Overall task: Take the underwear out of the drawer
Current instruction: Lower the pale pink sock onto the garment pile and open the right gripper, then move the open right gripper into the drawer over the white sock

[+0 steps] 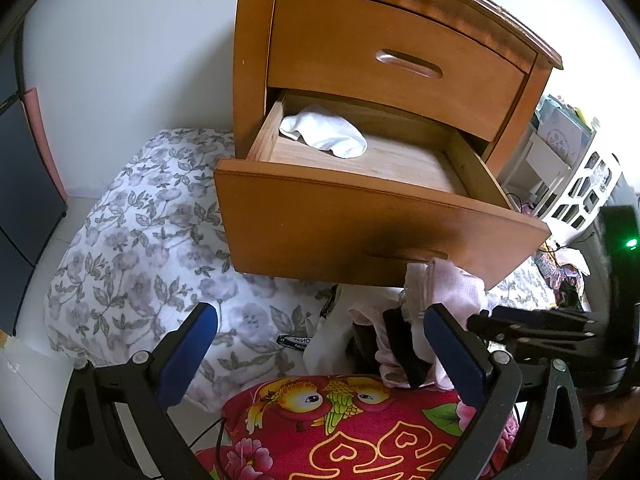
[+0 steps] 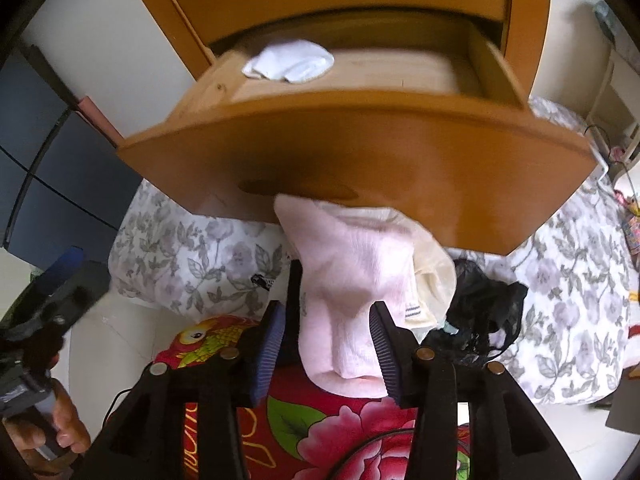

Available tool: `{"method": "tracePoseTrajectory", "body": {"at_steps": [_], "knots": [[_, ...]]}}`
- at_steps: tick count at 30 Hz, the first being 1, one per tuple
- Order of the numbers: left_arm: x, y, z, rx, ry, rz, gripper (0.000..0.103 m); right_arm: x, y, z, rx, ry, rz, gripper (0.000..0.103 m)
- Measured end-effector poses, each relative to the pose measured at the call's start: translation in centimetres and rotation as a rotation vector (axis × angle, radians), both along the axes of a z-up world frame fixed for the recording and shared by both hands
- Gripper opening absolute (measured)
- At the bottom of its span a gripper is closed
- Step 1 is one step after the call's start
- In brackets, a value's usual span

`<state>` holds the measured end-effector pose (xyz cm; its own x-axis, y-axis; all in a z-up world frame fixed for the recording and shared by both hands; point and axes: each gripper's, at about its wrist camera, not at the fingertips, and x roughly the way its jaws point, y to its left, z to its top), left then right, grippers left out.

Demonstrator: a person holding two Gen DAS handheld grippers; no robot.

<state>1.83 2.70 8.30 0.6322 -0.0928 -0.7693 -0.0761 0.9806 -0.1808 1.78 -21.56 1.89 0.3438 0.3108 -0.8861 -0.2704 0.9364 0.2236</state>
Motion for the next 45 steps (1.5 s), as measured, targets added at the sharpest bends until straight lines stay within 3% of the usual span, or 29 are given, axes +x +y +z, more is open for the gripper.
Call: {"method": "tracePoseTrajectory", "body": {"at_steps": [8, 10, 18, 23, 32, 45], "knots": [[-0.1, -0.1, 0.6, 0.007, -0.013, -0.004, 0.103, -1.1, -0.7, 4.0, 0.007, -0.105, -0.006, 0.049], [-0.1, -0.1, 0.4, 0.011, -0.007, -0.003, 0.103, -1.2, -0.8, 4.4, -0.004, -0.116, -0.017, 0.063], [0.0, -0.1, 0.2, 0.025, 0.002, 0.005, 0.103, -1.0, -1.8, 3.6, -0.011, -0.099, -0.072, 0.082], [0.0, -0.4, -0.2, 0.042, 0.016, -0.001, 0.103, -1.0, -2.3, 3.5, -0.007, -0.105, -0.094, 0.102], [-0.1, 0.3, -0.4, 0.062, 0.009, 0.042, 0.103, -1.1, -3.0, 3.2, 0.002, -0.106, -0.115, 0.103], [0.1, 0.0, -0.4, 0.069, -0.007, 0.013, 0.103, -0.9, -3.1, 3.0, -0.001, -0.118, -0.122, 0.103]]}}
